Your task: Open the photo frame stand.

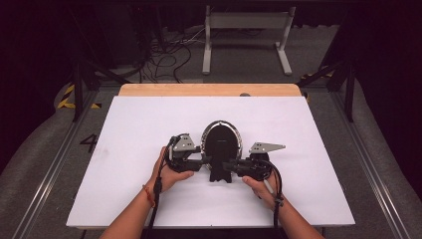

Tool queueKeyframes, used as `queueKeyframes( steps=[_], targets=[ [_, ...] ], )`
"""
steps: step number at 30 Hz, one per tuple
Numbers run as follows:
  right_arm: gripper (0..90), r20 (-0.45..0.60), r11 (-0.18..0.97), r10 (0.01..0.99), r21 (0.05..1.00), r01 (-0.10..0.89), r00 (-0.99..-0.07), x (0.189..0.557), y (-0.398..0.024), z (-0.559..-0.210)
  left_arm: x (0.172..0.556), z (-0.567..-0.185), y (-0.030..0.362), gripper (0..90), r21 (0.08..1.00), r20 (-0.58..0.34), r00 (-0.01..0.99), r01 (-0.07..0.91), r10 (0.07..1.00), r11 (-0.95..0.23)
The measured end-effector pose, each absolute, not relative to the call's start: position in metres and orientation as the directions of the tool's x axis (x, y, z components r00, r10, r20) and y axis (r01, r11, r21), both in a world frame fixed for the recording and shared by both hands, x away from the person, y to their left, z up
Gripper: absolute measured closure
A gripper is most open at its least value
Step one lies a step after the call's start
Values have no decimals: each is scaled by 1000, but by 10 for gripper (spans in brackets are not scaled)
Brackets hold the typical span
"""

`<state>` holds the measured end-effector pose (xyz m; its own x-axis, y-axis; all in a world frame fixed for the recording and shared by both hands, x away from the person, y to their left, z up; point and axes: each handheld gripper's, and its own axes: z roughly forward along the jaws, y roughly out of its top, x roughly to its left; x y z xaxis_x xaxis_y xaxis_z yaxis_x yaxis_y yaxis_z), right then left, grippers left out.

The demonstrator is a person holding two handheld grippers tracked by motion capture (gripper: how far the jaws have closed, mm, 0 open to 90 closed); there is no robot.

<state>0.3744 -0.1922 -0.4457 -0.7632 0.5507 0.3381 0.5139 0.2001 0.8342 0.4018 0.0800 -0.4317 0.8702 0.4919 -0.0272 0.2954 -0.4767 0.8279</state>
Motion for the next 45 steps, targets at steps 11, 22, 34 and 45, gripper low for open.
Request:
queueKeyframes(
  steps=[11,22,34,45],
  targets=[
    [779,274,230,590,845,483,-759,378,-190,-443,394,-422,74,655,839,104,842,212,529,-501],
    [782,262,256,569,845,470,-780,375,-190,-443,383,-423,80,689,848,112,842,196,527,-492],
    [850,271,270,526,845,461,-806,373,-190,-444,391,-415,81,508,856,101,872,169,479,-488],
    [856,204,331,500,853,404,-842,370,-187,-442,410,-417,79,233,865,-17,893,238,449,-441]
  ],
)
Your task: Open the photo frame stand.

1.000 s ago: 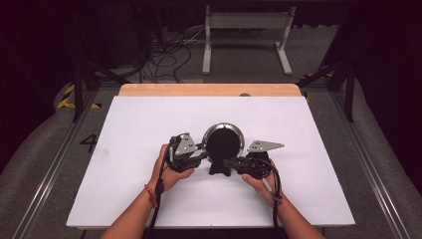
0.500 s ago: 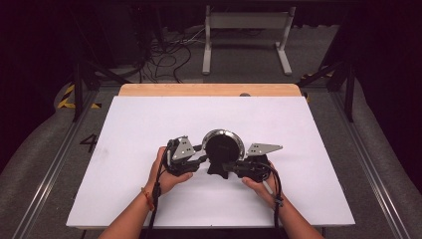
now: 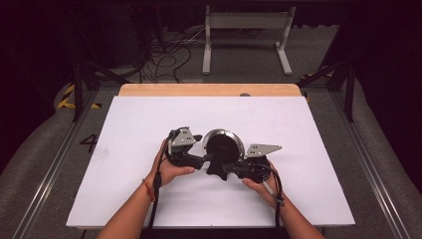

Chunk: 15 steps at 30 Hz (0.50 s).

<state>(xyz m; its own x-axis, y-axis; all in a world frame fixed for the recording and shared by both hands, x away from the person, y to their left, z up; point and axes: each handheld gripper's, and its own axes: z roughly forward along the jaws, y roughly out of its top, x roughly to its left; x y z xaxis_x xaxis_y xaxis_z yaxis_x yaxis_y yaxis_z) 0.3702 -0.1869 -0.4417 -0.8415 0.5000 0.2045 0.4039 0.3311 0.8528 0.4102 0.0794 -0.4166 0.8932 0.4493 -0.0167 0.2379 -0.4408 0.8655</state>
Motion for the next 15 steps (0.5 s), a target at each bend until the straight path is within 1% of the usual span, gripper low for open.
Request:
queueKeyframes(
  steps=[1,2,4,5,6,7,8,10,15],
  targets=[
    [856,200,335,498,853,400,-844,370,-186,-441,410,-417,79,237,867,-19,898,234,440,-440],
    [856,192,341,498,853,394,-846,370,-186,-441,410,-417,80,278,875,-28,911,222,412,-431],
    [855,193,340,496,854,394,-847,370,-186,-441,407,-416,79,438,877,-5,926,185,378,-443],
    [855,193,340,496,854,394,-847,370,-186,-441,407,-416,79,475,877,-5,926,185,378,-443],
    [854,195,339,497,853,396,-845,371,-188,-442,407,-415,79,475,878,2,927,178,374,-444],
    [852,201,336,494,853,399,-846,372,-189,-443,406,-415,79,500,879,7,920,181,392,-441],
    [845,206,334,491,853,402,-846,372,-190,-443,407,-415,81,608,879,1,918,188,396,-438],
    [841,202,336,494,852,401,-845,372,-191,-442,406,-415,83,631,876,6,919,185,394,-445],
    [814,221,321,504,850,418,-835,374,-192,-443,395,-415,84,665,872,68,904,152,423,-466]
  ],
)
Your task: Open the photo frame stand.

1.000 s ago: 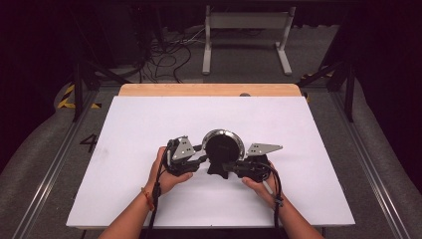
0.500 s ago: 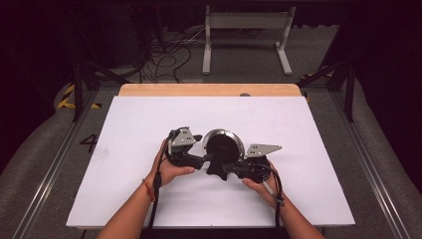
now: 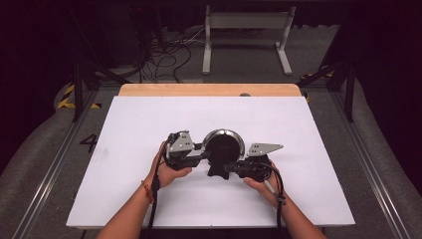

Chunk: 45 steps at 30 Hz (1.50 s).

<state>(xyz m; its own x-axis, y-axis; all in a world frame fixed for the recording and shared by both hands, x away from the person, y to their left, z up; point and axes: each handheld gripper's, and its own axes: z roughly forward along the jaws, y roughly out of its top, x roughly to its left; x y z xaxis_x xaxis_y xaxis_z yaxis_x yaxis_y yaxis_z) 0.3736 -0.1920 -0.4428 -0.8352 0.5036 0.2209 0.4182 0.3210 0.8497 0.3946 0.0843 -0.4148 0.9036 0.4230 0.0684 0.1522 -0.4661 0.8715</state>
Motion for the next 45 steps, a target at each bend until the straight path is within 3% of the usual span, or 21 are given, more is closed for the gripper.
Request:
queueKeyframes(
  steps=[9,14,28,31,36,45],
  targets=[
    [789,257,287,518,846,449,-816,372,-193,-444,382,-418,86,685,880,95,884,140,457,-455],
    [768,368,219,500,822,525,-784,373,-197,-447,374,-421,85,690,887,120,869,123,479,-445],
    [793,313,275,501,826,491,-807,358,-195,-441,363,-424,85,689,887,172,856,81,488,-455],
    [804,314,277,489,829,486,-814,356,-195,-442,368,-428,85,603,886,149,867,97,476,-453],
    [809,313,280,486,829,484,-816,353,-194,-443,375,-434,82,563,882,120,891,106,437,-459],
    [812,306,291,484,827,480,-820,350,-193,-443,374,-437,77,618,878,127,906,86,404,-470]
  ],
)
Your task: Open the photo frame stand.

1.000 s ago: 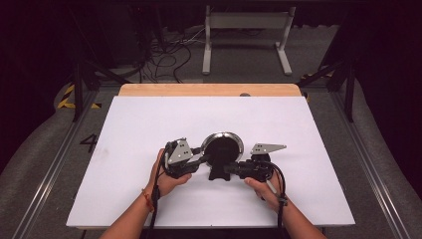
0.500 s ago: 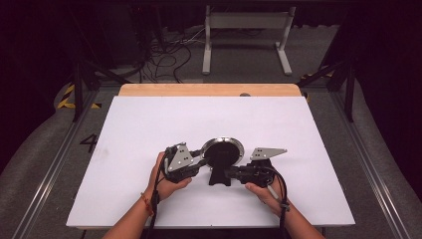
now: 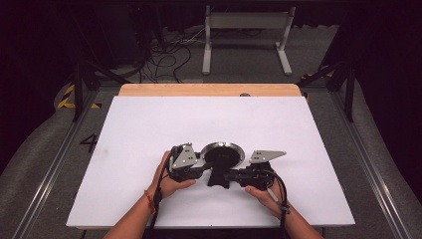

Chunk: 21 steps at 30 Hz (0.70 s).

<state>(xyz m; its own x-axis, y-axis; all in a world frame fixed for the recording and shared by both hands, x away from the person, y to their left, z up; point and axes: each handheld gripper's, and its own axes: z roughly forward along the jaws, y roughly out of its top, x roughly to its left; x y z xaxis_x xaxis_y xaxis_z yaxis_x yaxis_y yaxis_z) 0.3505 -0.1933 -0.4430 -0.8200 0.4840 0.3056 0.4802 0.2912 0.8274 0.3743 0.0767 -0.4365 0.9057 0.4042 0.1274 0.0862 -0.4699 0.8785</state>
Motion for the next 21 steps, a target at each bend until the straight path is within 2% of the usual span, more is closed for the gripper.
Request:
queueKeyframes(
  steps=[5,16,21],
  targets=[
    [810,293,302,488,827,474,-822,349,-192,-442,373,-437,77,626,881,122,904,92,410,-464],
    [784,282,293,511,831,473,-812,349,-199,-436,370,-437,71,661,869,199,876,49,439,-492],
    [768,263,315,530,821,475,-806,350,-199,-438,374,-440,72,711,860,244,850,33,467,-510]
  ],
)
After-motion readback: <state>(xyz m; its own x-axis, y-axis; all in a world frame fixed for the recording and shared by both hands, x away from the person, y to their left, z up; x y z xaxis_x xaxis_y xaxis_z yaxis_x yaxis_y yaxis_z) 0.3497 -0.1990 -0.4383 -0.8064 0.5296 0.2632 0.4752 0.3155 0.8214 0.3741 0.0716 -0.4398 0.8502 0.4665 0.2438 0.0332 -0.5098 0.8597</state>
